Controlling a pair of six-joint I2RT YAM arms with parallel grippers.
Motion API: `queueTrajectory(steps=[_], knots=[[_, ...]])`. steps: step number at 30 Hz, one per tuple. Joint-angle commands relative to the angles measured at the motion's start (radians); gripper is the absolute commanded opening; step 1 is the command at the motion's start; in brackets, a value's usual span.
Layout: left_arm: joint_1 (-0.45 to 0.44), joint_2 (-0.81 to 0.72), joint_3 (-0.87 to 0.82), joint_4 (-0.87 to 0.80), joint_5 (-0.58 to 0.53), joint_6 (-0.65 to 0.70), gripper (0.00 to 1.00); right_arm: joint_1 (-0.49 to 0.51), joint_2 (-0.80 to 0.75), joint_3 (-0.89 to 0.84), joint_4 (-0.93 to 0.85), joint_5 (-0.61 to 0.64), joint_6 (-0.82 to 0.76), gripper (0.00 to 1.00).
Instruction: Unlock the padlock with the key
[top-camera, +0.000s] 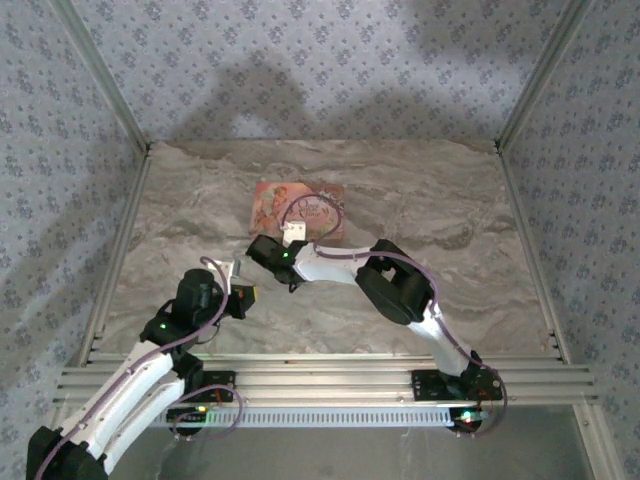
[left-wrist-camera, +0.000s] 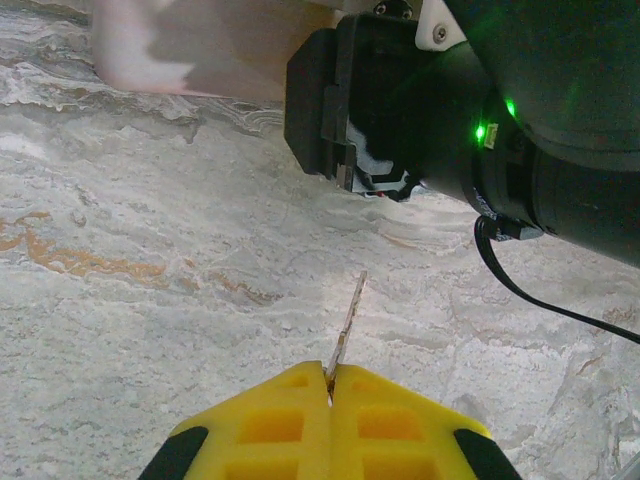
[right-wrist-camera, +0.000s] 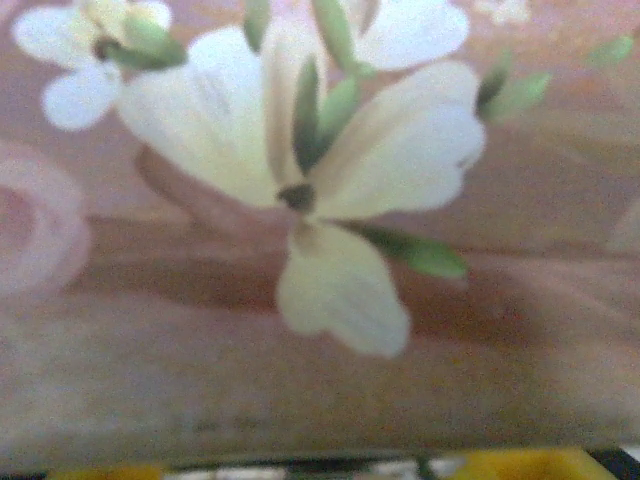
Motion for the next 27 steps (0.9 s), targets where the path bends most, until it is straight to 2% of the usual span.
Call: queueTrajectory(steps=[1,8,13,16,21,27], knots=[[0.005,-0.015,-0.009,-0.005,0.000,-0.003,0.00,-0.007,0.019,0.037,0.008,0.019,-0.007,0.39],[0.004,-0.018,-0.011,-0.005,0.003,-0.001,0.00,-0.009,0.005,0.038,0.009,0.004,-0.022,0.16],[0.004,-0.018,-0.011,-0.003,0.006,0.001,0.00,-0.022,-0.046,-0.001,0.032,-0.075,-0.034,0.04],[0.004,-0.016,-0.011,-0.002,0.012,0.002,0.00,-0.038,-0.088,-0.041,0.060,-0.162,-0.039,0.00],[0.005,-0.011,-0.011,0.013,0.032,0.010,0.00,-0.067,-0.166,-0.118,0.103,-0.329,-0.048,0.00],[0.005,0.049,0.002,0.089,0.151,0.059,0.00,-0.117,-0.279,-0.241,0.208,-0.550,-0.045,0.00]])
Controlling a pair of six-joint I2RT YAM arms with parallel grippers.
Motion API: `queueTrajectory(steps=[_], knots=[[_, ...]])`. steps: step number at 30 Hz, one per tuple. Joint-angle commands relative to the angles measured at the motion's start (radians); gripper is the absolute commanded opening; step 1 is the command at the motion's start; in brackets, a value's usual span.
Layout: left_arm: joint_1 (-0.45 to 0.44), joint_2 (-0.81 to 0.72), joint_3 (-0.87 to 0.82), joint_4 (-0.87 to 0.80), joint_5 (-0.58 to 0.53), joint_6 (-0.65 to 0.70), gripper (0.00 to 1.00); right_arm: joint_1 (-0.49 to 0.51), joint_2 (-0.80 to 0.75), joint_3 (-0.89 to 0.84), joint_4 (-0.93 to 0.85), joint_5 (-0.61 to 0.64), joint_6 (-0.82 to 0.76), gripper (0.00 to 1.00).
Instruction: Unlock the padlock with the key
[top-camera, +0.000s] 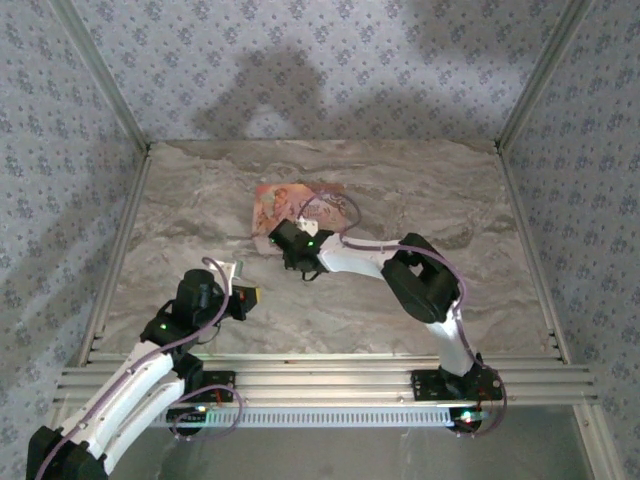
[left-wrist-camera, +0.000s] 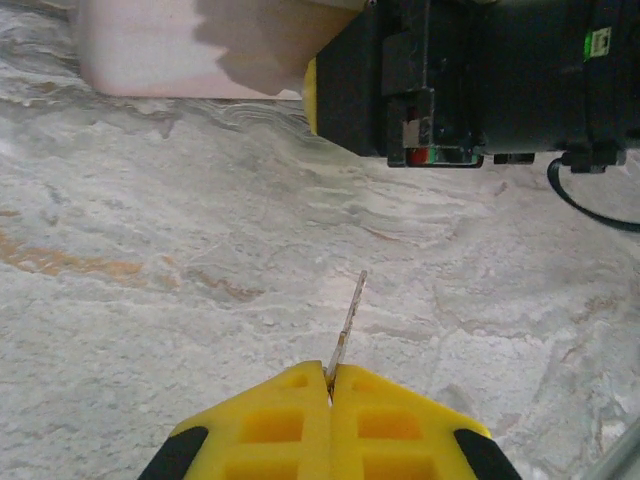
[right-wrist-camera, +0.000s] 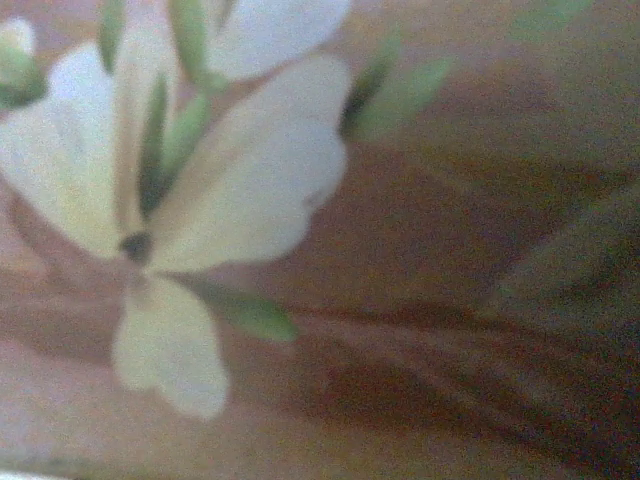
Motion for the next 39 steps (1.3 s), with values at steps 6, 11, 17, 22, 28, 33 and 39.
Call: queueTrajectory(steps=[6,11,17,22,28,33,39], knots=[[0.005,0.074,0.022,0.120,0.163,0.076,0.00,-0.065,-0.201,-0.130,0.109,-0.313,-0.025,0.00],[0.003,0.107,0.018,0.182,0.217,0.093,0.00,-0.097,-0.287,-0.166,0.077,-0.423,-0.048,0.00],[-0.005,0.142,0.028,0.217,0.238,0.121,0.00,-0.114,-0.349,-0.147,-0.034,-0.529,-0.118,0.00],[-0.032,0.177,0.060,0.232,0.219,0.135,0.00,-0.139,-0.387,-0.158,-0.069,-0.595,-0.134,0.00],[-0.048,0.259,0.071,0.295,0.197,0.136,0.00,-0.159,-0.402,-0.170,-0.068,-0.629,-0.143,0.00],[-0.053,0.253,0.068,0.300,0.168,0.135,0.00,-0.147,-0.398,-0.182,-0.084,-0.539,-0.205,0.00],[-0.055,0.187,0.040,0.229,0.118,0.118,0.00,-0.100,-0.352,-0.293,0.020,-0.398,-0.261,0.00]])
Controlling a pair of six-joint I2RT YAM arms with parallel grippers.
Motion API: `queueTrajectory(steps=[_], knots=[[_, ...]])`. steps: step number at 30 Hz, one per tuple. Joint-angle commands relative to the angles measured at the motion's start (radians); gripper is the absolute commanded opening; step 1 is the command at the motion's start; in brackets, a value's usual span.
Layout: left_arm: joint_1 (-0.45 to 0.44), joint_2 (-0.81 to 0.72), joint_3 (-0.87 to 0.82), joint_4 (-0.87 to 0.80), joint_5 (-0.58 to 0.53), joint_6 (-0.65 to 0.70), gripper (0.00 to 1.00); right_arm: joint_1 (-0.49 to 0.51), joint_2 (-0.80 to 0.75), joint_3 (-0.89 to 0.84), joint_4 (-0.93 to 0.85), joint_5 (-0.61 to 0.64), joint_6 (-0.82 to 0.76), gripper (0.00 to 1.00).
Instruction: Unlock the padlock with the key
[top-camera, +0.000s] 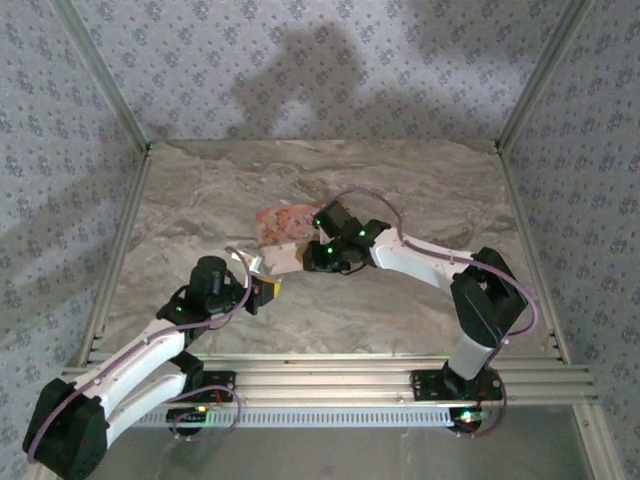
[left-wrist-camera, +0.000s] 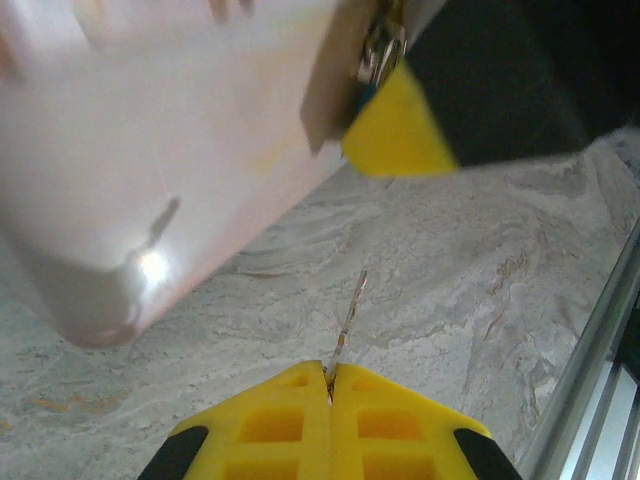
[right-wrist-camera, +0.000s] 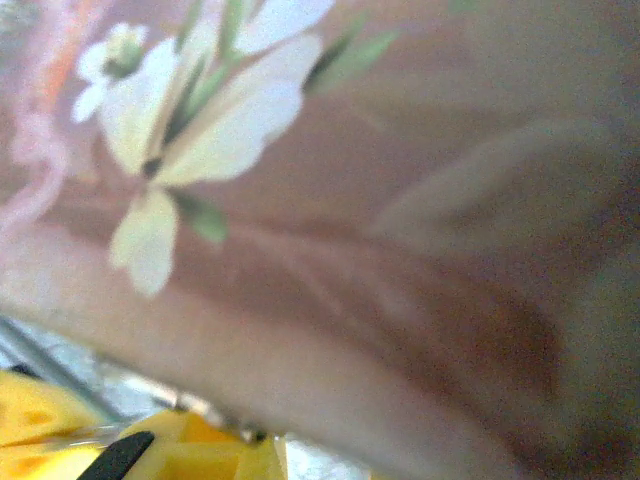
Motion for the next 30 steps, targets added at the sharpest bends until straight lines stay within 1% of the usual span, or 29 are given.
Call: queueTrajectory(steps=[1,2,6,9,11,12,15,16,18,20,22,30], knots=[[-0.010,-0.052,-0.010,-0.035,-0.043,-0.010,0.00,0.025,0.020,-0.061,0.091,0.103,-0.050,0.00],[-0.009,-0.065,-0.018,-0.039,-0.051,-0.019,0.00,0.032,0.027,-0.078,0.113,0.118,-0.084,0.00],[-0.017,-0.115,-0.055,-0.039,-0.077,-0.060,0.00,0.059,0.066,-0.123,0.171,0.180,-0.105,0.00],[-0.024,-0.135,-0.068,-0.047,-0.095,-0.070,0.00,0.083,0.084,-0.121,0.177,0.223,-0.124,0.00],[-0.027,-0.142,-0.065,-0.058,-0.102,-0.067,0.00,0.101,0.087,-0.114,0.171,0.275,-0.127,0.00],[-0.027,-0.144,-0.062,-0.066,-0.105,-0.064,0.00,0.111,0.086,-0.108,0.157,0.316,-0.120,0.07],[-0.027,-0.150,-0.054,-0.086,-0.111,-0.055,0.00,0.145,0.083,-0.090,0.111,0.449,-0.075,0.31],[-0.028,-0.153,-0.054,-0.089,-0.112,-0.055,0.00,0.161,0.082,-0.083,0.096,0.495,-0.066,0.37],[-0.029,-0.158,-0.056,-0.093,-0.112,-0.056,0.00,0.184,0.084,-0.070,0.069,0.575,-0.025,0.43],[-0.031,-0.163,-0.058,-0.095,-0.112,-0.056,0.00,0.203,0.090,-0.060,0.052,0.639,0.009,0.44],[-0.031,-0.165,-0.058,-0.097,-0.111,-0.055,0.00,0.210,0.096,-0.057,0.055,0.671,0.032,0.44],[-0.032,-0.162,-0.056,-0.100,-0.109,-0.049,0.00,0.213,0.154,-0.024,0.071,0.686,0.060,0.43]])
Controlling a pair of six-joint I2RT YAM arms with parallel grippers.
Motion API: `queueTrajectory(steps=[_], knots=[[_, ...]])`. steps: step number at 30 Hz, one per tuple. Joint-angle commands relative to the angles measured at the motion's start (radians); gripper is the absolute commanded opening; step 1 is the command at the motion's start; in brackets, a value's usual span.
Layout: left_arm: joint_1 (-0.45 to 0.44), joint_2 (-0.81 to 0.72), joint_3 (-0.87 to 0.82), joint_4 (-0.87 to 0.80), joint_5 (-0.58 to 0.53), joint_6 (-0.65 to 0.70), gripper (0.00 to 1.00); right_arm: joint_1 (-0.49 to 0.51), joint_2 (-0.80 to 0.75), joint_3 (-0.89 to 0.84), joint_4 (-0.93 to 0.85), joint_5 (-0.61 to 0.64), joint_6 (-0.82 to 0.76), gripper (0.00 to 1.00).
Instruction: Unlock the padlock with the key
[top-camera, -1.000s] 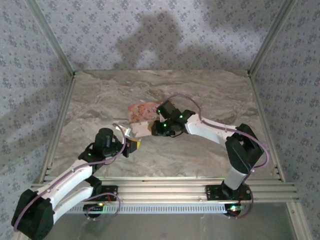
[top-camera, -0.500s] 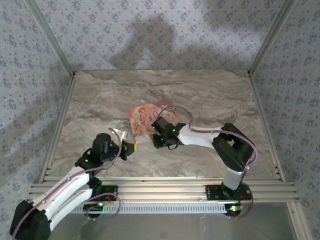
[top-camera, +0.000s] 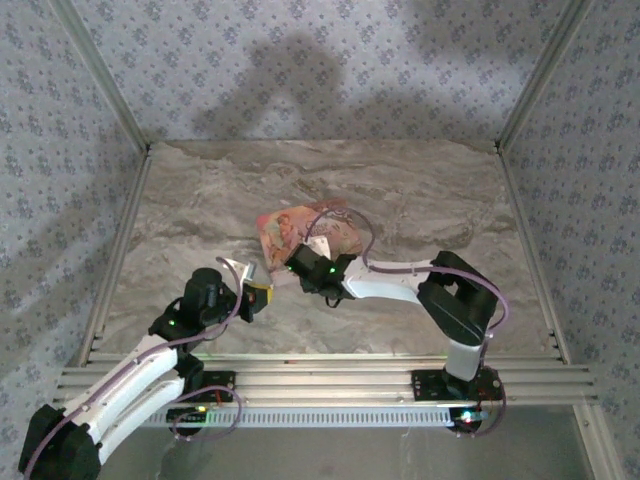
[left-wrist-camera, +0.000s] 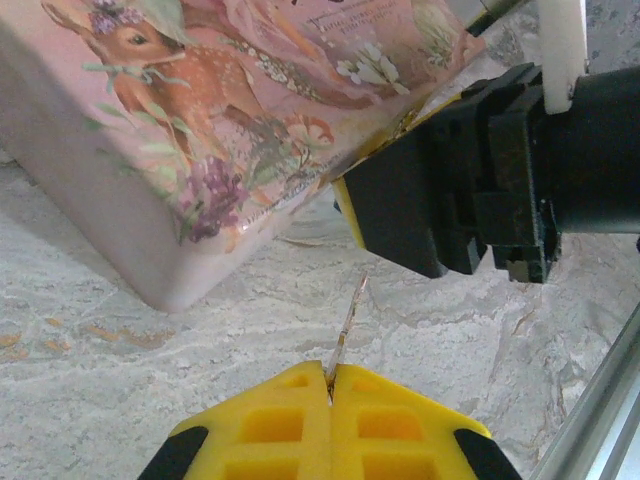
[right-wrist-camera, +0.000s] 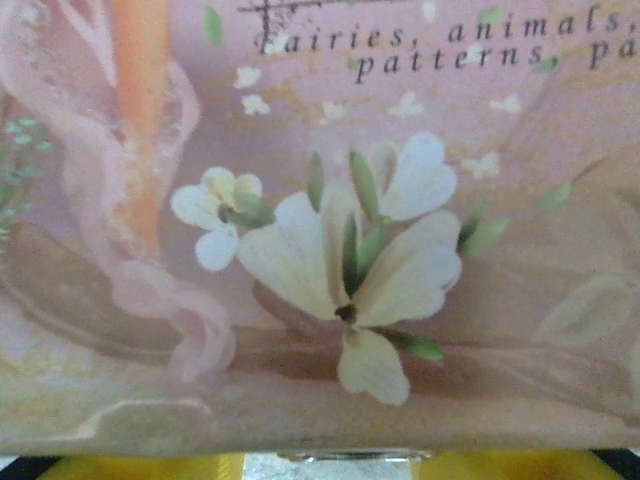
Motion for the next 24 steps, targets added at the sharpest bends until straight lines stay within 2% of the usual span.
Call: queueTrajectory(steps=[1,13,19,24], knots=[[-0.008,-0.006,0.007,-0.003,-0.006,0.007,0.00,0.000,0.039,0.033,-0.023,0.066,0.046,0.43],[-0.008,-0.008,0.007,-0.006,-0.002,0.009,0.00,-0.006,0.083,0.061,-0.012,0.082,0.052,0.37],[-0.008,-0.007,0.007,-0.007,0.000,0.012,0.00,-0.018,0.079,0.061,-0.010,0.064,0.048,0.16],[-0.008,-0.001,0.014,-0.004,0.015,0.028,0.00,-0.041,0.031,0.061,-0.027,-0.024,0.024,0.02]])
